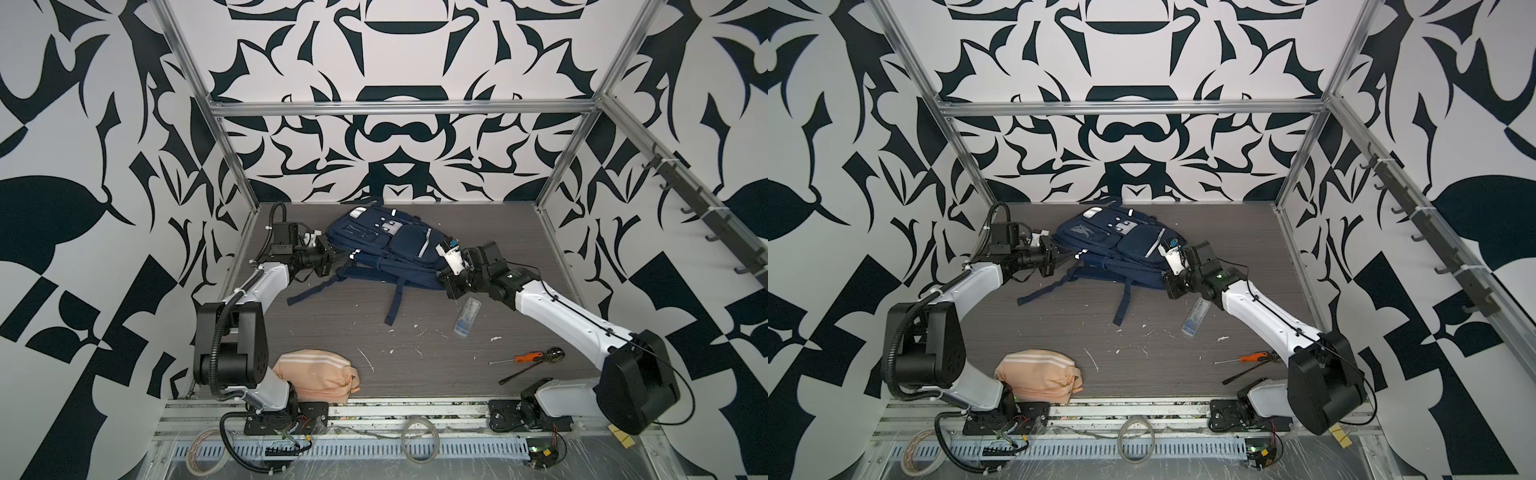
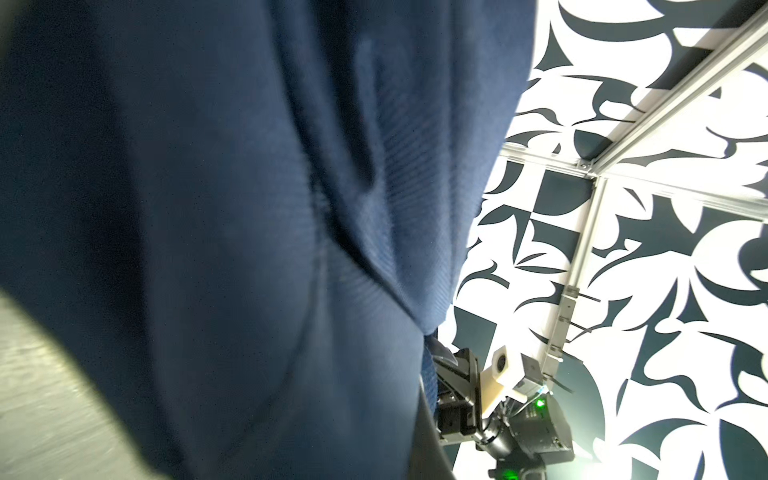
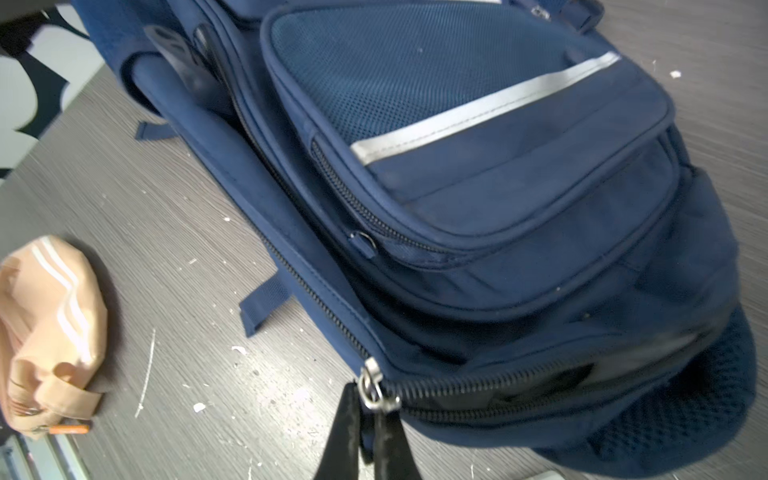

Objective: Pack the student bag

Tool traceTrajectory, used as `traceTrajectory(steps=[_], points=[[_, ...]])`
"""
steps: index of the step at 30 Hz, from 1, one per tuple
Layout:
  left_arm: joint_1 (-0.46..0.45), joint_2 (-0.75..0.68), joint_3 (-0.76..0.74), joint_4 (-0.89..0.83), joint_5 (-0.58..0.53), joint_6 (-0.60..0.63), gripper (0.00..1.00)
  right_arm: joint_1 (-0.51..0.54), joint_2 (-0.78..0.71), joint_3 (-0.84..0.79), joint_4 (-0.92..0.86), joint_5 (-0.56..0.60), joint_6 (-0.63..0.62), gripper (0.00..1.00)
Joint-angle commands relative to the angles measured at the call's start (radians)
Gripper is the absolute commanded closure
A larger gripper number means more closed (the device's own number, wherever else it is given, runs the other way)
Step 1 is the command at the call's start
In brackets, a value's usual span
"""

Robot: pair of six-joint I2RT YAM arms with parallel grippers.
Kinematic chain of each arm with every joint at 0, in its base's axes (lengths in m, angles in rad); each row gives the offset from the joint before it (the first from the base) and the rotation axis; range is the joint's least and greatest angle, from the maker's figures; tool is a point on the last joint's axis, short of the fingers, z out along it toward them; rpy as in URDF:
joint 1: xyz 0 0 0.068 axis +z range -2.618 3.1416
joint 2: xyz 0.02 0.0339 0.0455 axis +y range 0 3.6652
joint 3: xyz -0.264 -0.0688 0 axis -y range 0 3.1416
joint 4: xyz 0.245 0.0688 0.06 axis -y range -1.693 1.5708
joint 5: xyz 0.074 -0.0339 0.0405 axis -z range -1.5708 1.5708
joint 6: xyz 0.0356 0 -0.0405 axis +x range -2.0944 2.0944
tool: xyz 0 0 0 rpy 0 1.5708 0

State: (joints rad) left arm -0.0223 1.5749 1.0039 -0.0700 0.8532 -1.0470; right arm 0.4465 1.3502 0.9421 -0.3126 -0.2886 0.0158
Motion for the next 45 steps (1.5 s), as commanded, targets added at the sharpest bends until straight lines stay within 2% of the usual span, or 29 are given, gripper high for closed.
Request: traceTrajectory(steps=[1,5,6,7,8,9,13,16,19,23,27,32,33,34,35,36,38,40,41,45], points=[[0.108,0.023,0.055,0.019,-0.245,0.092,1.0,-0.059,0.005,0.049,-0.235,0.264,-0.05,1.0],[0.106,0.042,0.14,-0.146,-0.358,0.249,1.0,0.019,0.068,0.129,-0.308,0.299,-0.123,1.0],[0.095,0.048,0.173,-0.19,-0.358,0.282,0.92,0.039,0.074,0.143,-0.305,0.276,-0.124,1.0],[0.078,0.05,0.212,-0.249,-0.365,0.322,0.61,0.055,0.075,0.15,-0.292,0.244,-0.118,1.0],[0.052,0.046,0.253,-0.329,-0.382,0.369,0.14,0.075,0.071,0.148,-0.258,0.207,-0.107,1.0],[0.022,0.036,0.28,-0.396,-0.399,0.41,0.01,0.094,0.065,0.142,-0.217,0.179,-0.09,1.0],[-0.067,-0.065,0.226,-0.531,-0.396,0.426,0.01,0.167,0.107,0.165,-0.131,0.12,-0.019,1.0],[-0.119,-0.175,0.072,-0.496,-0.304,0.315,0.01,0.224,0.175,0.203,-0.112,0.12,0.008,1.0],[-0.225,-0.228,-0.055,-0.366,-0.231,0.173,0.01,0.252,0.23,0.233,-0.101,0.119,0.048,1.0],[-0.325,-0.165,-0.121,-0.19,-0.207,0.026,0.01,0.252,0.264,0.234,-0.079,0.123,0.099,1.0],[-0.327,-0.074,-0.213,0.099,-0.205,-0.173,0.01,0.254,0.276,0.232,-0.075,0.097,0.133,1.0],[-0.337,0.08,-0.176,0.256,-0.214,-0.245,0.0,0.268,0.25,0.178,-0.031,0.081,0.187,1.0],[-0.343,0.112,-0.165,0.286,-0.216,-0.262,0.05,0.271,0.246,0.165,-0.026,0.085,0.196,1.0],[-0.35,0.139,-0.155,0.308,-0.219,-0.273,0.17,0.277,0.241,0.156,-0.025,0.09,0.203,1.0],[-0.359,0.166,-0.145,0.331,-0.221,-0.286,0.37,0.282,0.236,0.15,-0.025,0.096,0.209,1.0],[-0.369,0.188,-0.135,0.344,-0.223,-0.293,0.54,0.286,0.232,0.143,-0.025,0.103,0.214,1.0],[-0.385,0.217,-0.127,0.358,-0.221,-0.301,0.7,0.29,0.224,0.138,-0.028,0.113,0.223,1.0],[-0.392,0.226,-0.136,0.366,-0.225,-0.309,0.92,0.293,0.218,0.137,-0.035,0.128,0.23,1.0],[-0.392,0.224,-0.15,0.374,-0.225,-0.32,1.0,0.293,0.216,0.137,-0.044,0.138,0.232,1.0],[-0.367,0.197,-0.202,0.435,-0.256,-0.354,1.0,0.294,0.197,0.125,-0.116,0.206,0.235,1.0]])
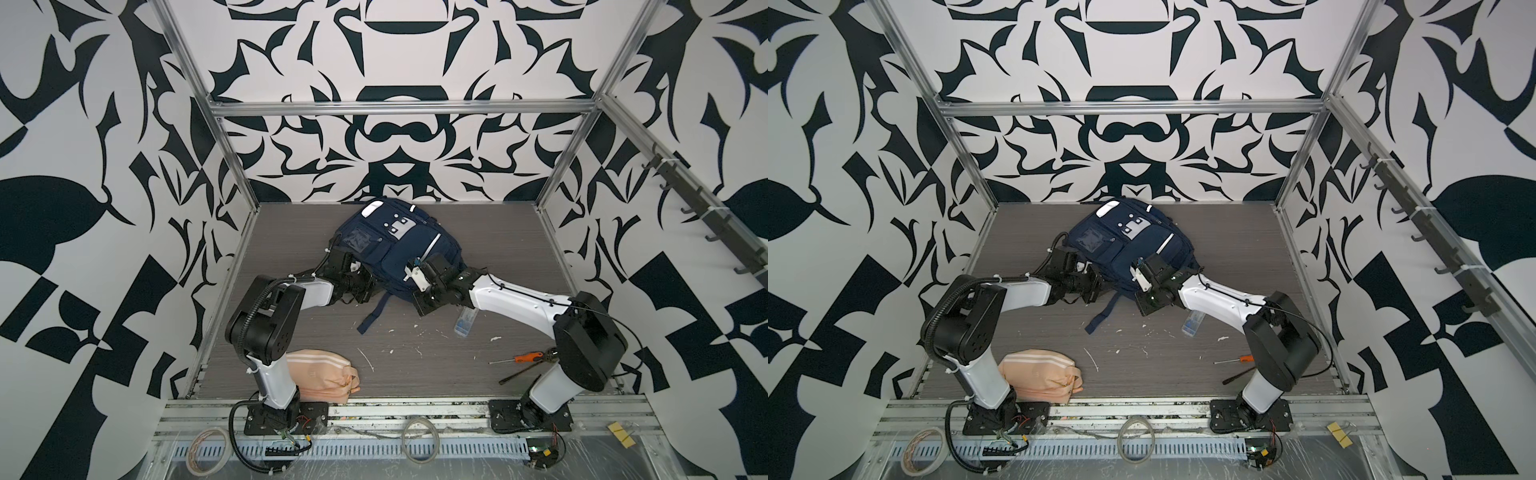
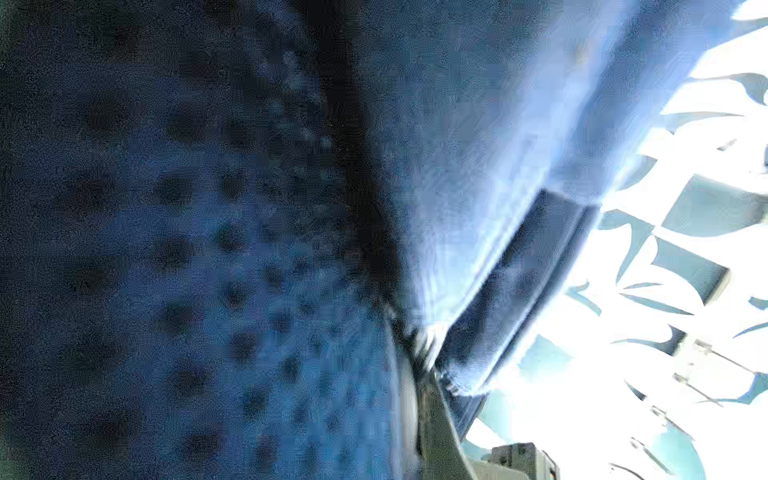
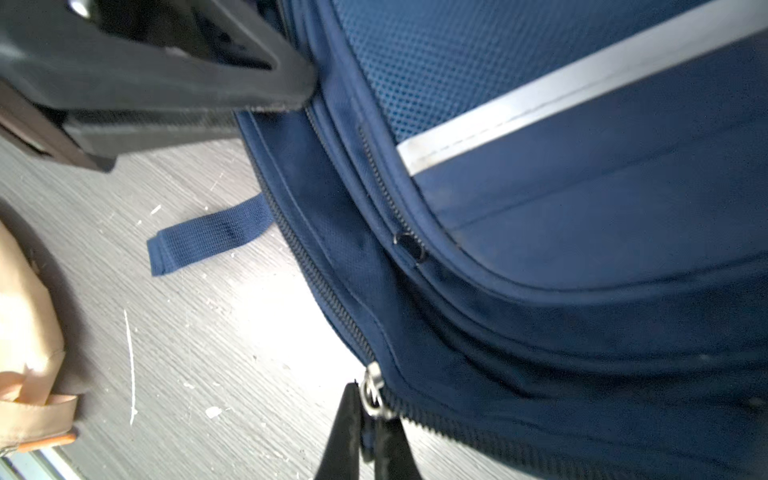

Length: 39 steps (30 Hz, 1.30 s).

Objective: Pack the student bag

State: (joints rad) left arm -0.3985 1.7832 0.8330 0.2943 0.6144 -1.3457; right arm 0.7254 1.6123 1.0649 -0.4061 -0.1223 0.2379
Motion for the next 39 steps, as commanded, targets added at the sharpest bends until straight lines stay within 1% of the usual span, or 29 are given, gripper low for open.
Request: traceTrajectory(steps=[1,5,10,14,16,18,21,26,29,33,37,39], points=[[0.017,-0.019,-0.034,0.071,-0.02,-0.055,1.0,0.015,-0.07,-0.002,-0.042,0.05,0.014,1.0],[0.06,-0.062,-0.034,0.045,-0.042,-0.024,1.0,-0.001,-0.081,-0.02,-0.179,0.126,0.007,1.0],[0.129,-0.112,-0.051,-0.006,-0.07,0.032,1.0,-0.104,-0.163,-0.081,-0.224,0.125,0.05,1.0],[0.166,-0.132,-0.071,-0.039,-0.074,0.073,1.0,-0.181,-0.219,-0.093,-0.211,0.071,0.045,1.0],[0.174,-0.131,-0.081,-0.036,-0.064,0.081,1.0,-0.191,-0.225,-0.095,-0.182,-0.006,0.014,1.0],[0.177,-0.135,-0.087,-0.032,-0.062,0.091,1.0,-0.192,-0.196,-0.082,-0.202,-0.033,-0.008,1.0],[0.202,-0.155,-0.101,-0.05,-0.071,0.114,1.0,-0.192,-0.16,-0.059,-0.289,0.03,-0.047,1.0],[0.318,-0.188,-0.129,-0.095,-0.045,0.186,1.0,-0.225,-0.202,-0.059,-0.341,0.12,-0.1,1.0],[0.38,-0.204,-0.112,-0.15,-0.03,0.251,1.0,-0.247,-0.208,-0.045,-0.378,0.16,-0.157,1.0],[0.399,-0.205,-0.054,-0.242,-0.035,0.341,1.0,-0.247,-0.202,-0.019,-0.388,0.228,-0.231,1.0],[0.416,-0.205,-0.033,-0.28,-0.051,0.382,1.0,-0.248,-0.169,0.026,-0.432,0.295,-0.289,1.0],[0.421,-0.2,-0.02,-0.292,-0.047,0.411,1.0,-0.248,-0.159,0.049,-0.456,0.36,-0.332,1.0]])
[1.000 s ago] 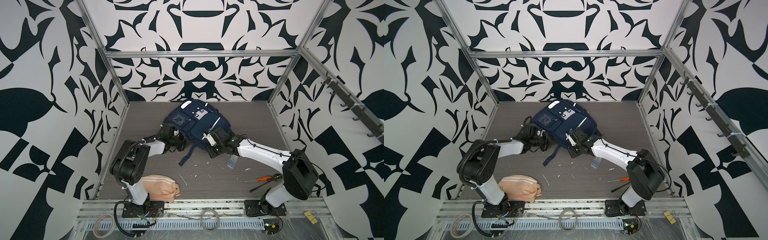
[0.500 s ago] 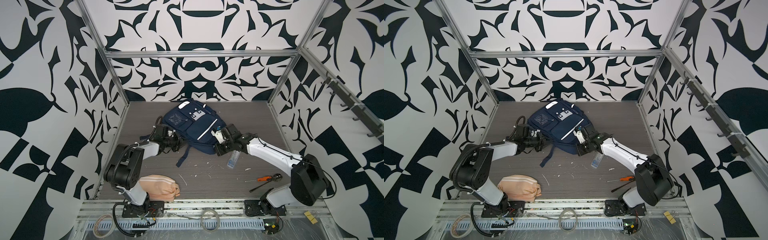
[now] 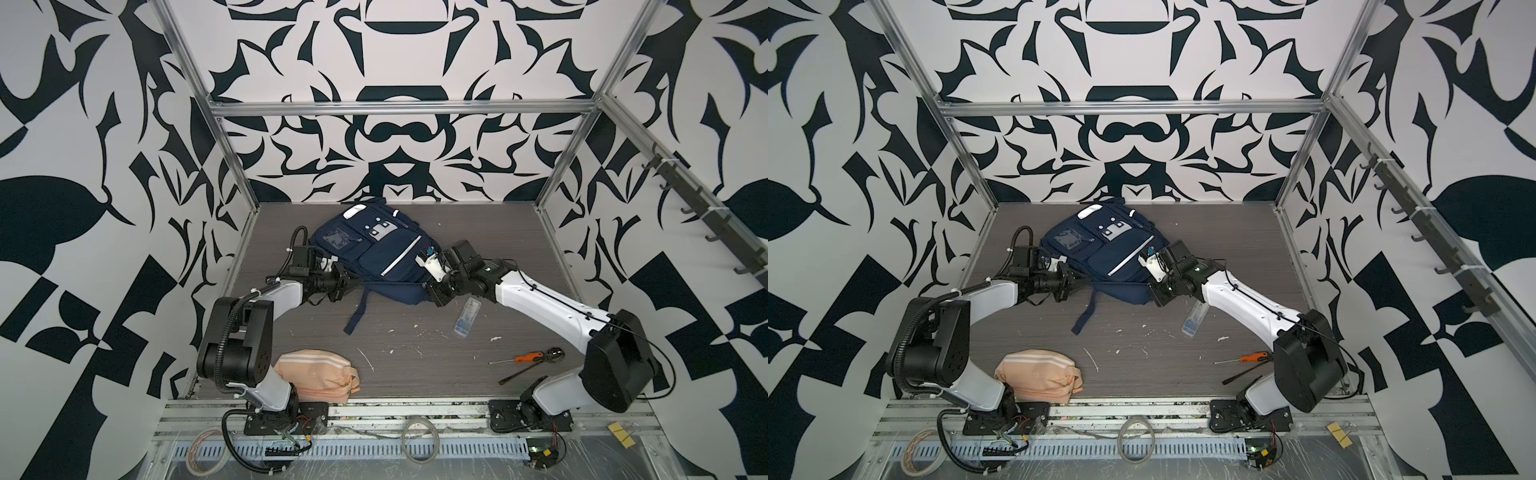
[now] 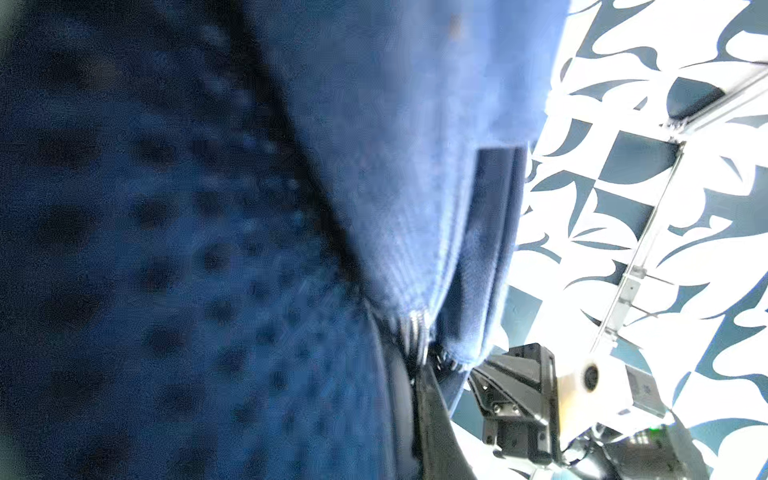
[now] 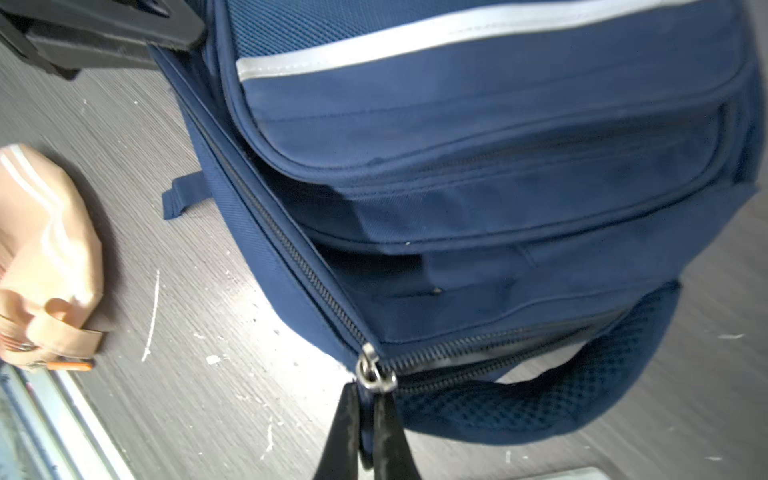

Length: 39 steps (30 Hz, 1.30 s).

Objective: Pack the student bag

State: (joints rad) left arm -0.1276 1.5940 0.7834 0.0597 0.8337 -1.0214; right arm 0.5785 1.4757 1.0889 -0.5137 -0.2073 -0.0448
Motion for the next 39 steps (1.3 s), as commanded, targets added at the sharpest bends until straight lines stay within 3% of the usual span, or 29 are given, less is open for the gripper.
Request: traceTrajectory(steps=[1,7,16,19,22,24,28,35,37,39], points=[[0.151,-0.009,0.045,-0.08,-0.265,0.111,1.0,-0.099,-0.017,0.038,-0.362,0.467,-0.074,1.0],[0.151,0.004,0.07,-0.114,-0.221,0.171,1.0,-0.076,0.011,0.114,-0.44,0.54,-0.143,1.0],[0.151,0.021,0.037,-0.079,-0.163,0.202,1.0,-0.129,-0.054,0.043,-0.353,0.187,0.062,1.0],[0.125,0.059,0.057,-0.022,-0.079,0.191,1.0,-0.135,-0.056,0.003,-0.235,-0.021,0.175,1.0],[0.085,0.056,0.076,-0.047,-0.049,0.218,1.0,-0.134,-0.054,-0.07,-0.077,-0.116,0.323,1.0],[0.069,0.035,0.058,-0.044,-0.035,0.212,1.0,-0.134,-0.05,-0.117,0.008,-0.129,0.388,0.88],[0.037,-0.006,0.011,-0.031,-0.021,0.19,1.0,-0.134,-0.034,-0.144,0.026,-0.093,0.402,0.71],[0.007,-0.058,-0.032,-0.011,-0.028,0.144,1.0,-0.127,-0.109,-0.18,0.079,-0.12,0.348,0.48],[0.001,-0.065,-0.028,-0.011,-0.025,0.14,1.0,-0.105,-0.152,-0.188,0.098,-0.143,0.309,0.34],[-0.002,-0.066,-0.021,-0.017,-0.019,0.141,1.0,-0.085,-0.182,-0.188,0.092,-0.168,0.261,0.29]])
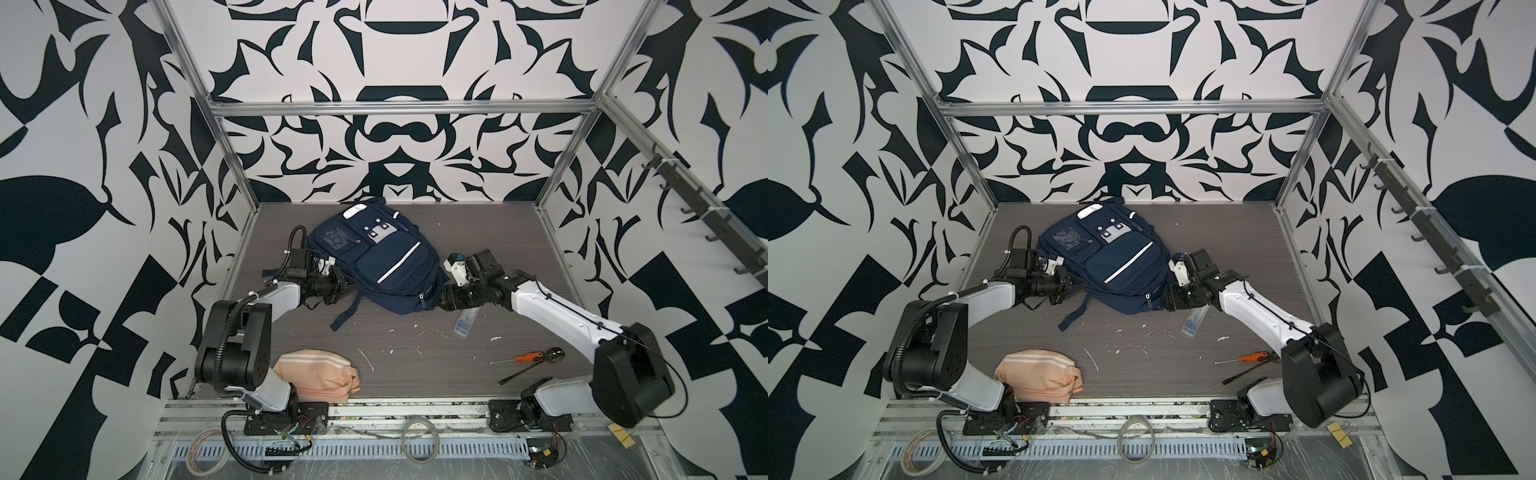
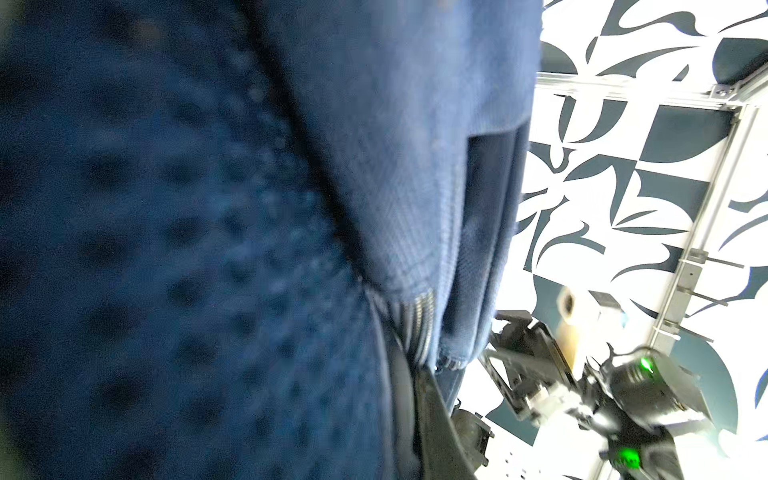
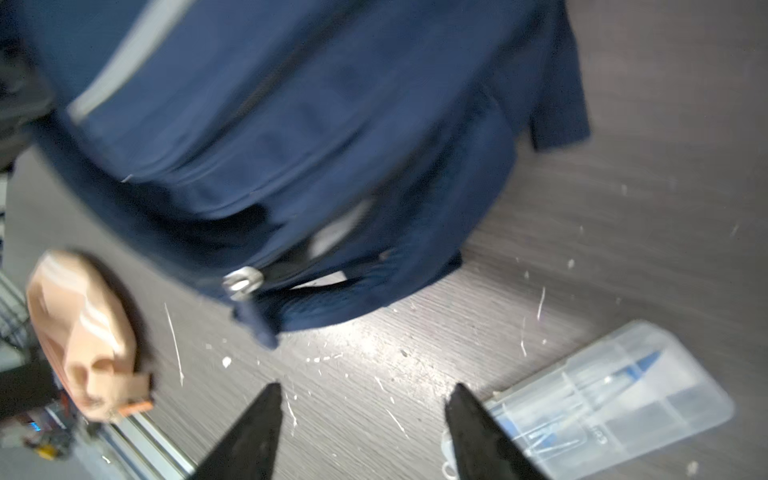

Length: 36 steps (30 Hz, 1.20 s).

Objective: Pack the student bag

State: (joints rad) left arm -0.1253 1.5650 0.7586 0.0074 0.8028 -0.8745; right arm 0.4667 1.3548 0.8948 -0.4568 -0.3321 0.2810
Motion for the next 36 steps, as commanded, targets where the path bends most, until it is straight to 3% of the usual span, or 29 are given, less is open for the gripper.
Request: traceTrajectory(steps=[1,7,11,16,23,36], points=[[-0.004,-0.036,0.008,0.033,0.016,-0.006,1.0,0.032,-0.069,0.005,0.029,-0.054,-0.075,0.28],[-0.006,-0.025,0.02,0.013,0.03,-0.002,1.0,0.057,-0.055,0.005,0.012,-0.028,-0.107,0.27],[-0.01,-0.029,0.019,0.001,0.027,-0.004,1.0,0.14,0.02,0.087,-0.025,0.108,-0.115,0.33],[-0.013,-0.031,0.012,0.0,0.023,-0.01,1.0,0.254,0.106,0.184,-0.055,0.252,-0.093,0.47],[-0.013,-0.043,-0.002,0.002,0.018,-0.022,1.0,0.308,0.226,0.328,-0.234,0.459,-0.022,0.56],[-0.014,-0.017,0.017,-0.004,0.029,-0.023,1.0,0.384,0.337,0.438,-0.339,0.563,0.016,0.76]])
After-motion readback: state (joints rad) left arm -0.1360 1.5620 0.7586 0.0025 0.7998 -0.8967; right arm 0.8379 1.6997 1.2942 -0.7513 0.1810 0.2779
